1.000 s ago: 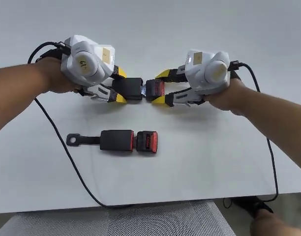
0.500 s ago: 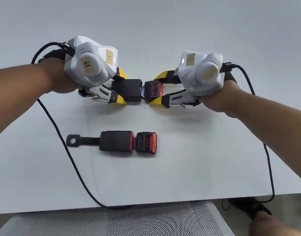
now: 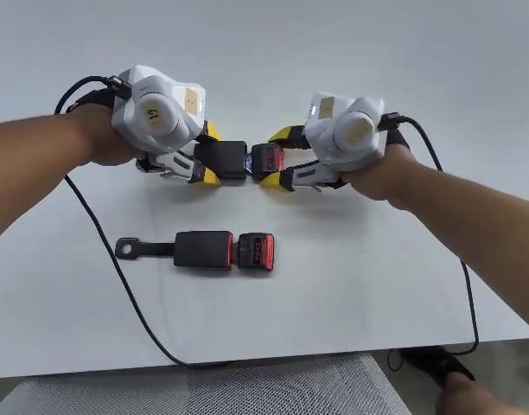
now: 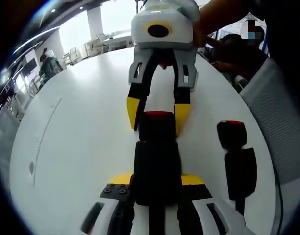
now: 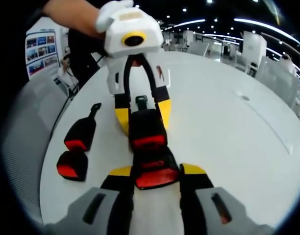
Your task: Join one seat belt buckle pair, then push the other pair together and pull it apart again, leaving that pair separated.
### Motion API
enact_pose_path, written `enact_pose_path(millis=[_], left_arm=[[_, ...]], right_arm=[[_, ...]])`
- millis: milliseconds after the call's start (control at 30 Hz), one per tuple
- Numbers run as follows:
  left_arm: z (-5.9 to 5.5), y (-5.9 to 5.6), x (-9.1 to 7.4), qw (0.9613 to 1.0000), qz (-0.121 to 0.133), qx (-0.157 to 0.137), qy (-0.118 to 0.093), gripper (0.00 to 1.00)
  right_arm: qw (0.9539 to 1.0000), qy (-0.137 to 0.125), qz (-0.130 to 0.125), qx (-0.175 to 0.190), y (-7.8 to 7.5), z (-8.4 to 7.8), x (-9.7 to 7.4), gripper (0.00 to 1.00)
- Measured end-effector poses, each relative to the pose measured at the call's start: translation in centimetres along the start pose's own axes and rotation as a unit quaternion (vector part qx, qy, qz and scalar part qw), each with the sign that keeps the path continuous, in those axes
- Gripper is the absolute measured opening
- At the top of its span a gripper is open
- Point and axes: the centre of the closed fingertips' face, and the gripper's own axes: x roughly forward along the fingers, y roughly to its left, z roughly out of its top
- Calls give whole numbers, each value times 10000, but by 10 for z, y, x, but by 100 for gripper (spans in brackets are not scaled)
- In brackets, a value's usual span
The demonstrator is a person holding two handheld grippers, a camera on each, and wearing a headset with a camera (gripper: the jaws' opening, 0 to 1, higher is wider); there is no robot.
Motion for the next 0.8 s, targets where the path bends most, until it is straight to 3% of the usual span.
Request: enact_pose_path(millis=[800], left_arm=[[-1, 0, -1, 9999, 40, -88, -102, 34]], right_arm=[[9999, 103, -107, -44, -2, -2, 2, 36]])
